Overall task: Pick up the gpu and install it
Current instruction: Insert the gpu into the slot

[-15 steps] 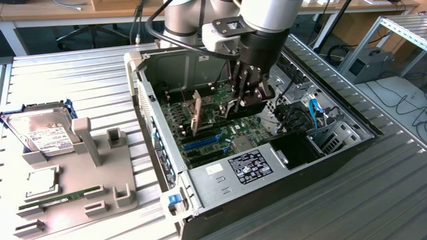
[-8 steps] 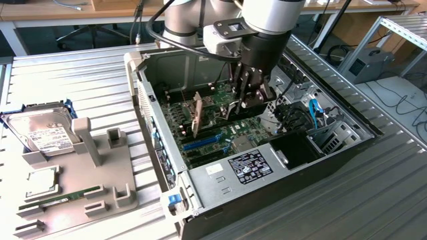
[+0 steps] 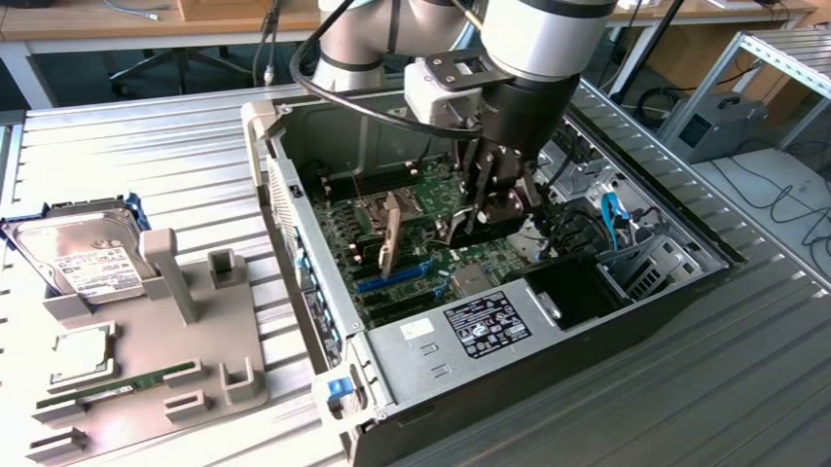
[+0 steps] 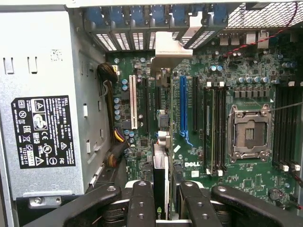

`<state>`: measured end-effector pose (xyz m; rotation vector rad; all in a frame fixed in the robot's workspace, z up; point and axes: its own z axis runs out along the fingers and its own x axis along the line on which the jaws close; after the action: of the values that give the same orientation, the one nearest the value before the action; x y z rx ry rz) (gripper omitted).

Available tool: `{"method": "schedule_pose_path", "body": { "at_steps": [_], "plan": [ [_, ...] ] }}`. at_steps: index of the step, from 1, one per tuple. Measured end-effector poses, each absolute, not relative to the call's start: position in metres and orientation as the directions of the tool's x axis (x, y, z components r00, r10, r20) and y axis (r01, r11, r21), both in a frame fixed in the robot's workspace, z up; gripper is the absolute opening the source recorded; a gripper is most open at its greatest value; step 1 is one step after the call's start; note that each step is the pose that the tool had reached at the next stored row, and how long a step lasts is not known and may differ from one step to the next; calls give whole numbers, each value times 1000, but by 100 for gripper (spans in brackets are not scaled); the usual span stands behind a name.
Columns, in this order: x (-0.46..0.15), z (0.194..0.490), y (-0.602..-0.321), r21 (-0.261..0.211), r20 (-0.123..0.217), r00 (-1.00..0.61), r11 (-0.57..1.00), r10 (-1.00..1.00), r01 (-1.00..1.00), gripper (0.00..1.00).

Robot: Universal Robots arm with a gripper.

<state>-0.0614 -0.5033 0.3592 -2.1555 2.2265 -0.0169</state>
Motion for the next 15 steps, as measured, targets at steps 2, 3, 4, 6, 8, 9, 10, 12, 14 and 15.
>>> {"method": "schedule_pose_path", "body": {
  "at_steps": [2, 3, 4, 6, 8, 9, 10, 12, 14, 15],
  "plan": [
    [-61, 359, -506, -37, -23, -32, 33, -999, -999, 26],
    [-61, 359, -508, -37, -23, -32, 33, -999, -999, 26],
    [-61, 358, -509, -37, -23, -32, 33, -999, -999, 26],
    [-61, 356, -507, -37, -23, -32, 33, -999, -999, 26],
    [-61, 355, -507, -37, -23, -32, 33, -999, -999, 26],
    [-61, 355, -507, -37, -23, -32, 33, -999, -999, 26],
    [-61, 354, -506, -37, -23, -32, 33, -999, -999, 26],
    [-61, 354, -506, -38, -23, -32, 33, -999, -999, 26],
    [-61, 353, -505, -37, -23, -32, 33, -999, -999, 26],
    [-61, 353, -505, -37, -23, -32, 33, -999, -999, 26]
  ]
}}
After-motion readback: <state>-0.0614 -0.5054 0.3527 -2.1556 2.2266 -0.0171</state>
